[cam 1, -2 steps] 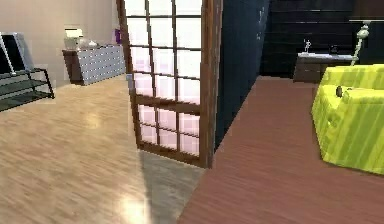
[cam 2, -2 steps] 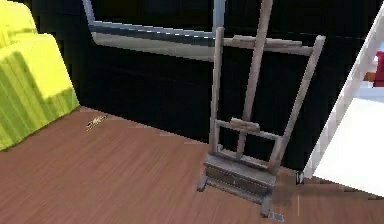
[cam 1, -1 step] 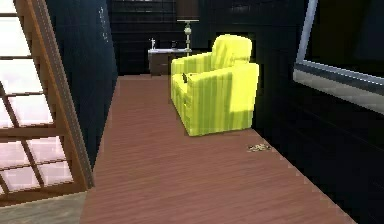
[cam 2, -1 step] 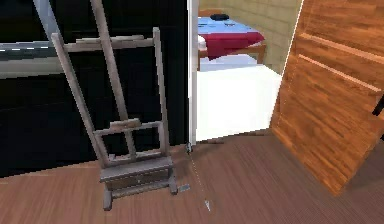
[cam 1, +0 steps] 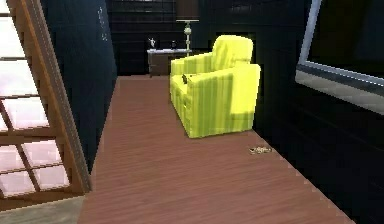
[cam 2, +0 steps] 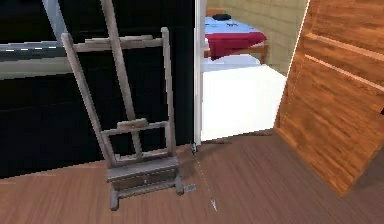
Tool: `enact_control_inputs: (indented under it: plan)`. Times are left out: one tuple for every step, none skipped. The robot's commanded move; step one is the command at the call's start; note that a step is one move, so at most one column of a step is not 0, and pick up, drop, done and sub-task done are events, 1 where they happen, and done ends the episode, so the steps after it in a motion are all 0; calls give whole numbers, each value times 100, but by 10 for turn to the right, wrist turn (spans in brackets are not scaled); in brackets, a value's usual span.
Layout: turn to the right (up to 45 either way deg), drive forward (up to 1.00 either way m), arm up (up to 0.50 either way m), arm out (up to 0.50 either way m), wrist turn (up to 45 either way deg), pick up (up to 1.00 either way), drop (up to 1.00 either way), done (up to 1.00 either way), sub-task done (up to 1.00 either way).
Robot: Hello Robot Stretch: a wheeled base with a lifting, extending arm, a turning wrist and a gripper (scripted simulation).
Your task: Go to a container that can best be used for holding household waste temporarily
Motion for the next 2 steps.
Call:
enact_control_inputs:
  plan:
    - [-450, 0, 0, 0, 0, 0, 0, 0, 0]
    - [-420, 0, 0, 0, 0, 0, 0, 0, 0]
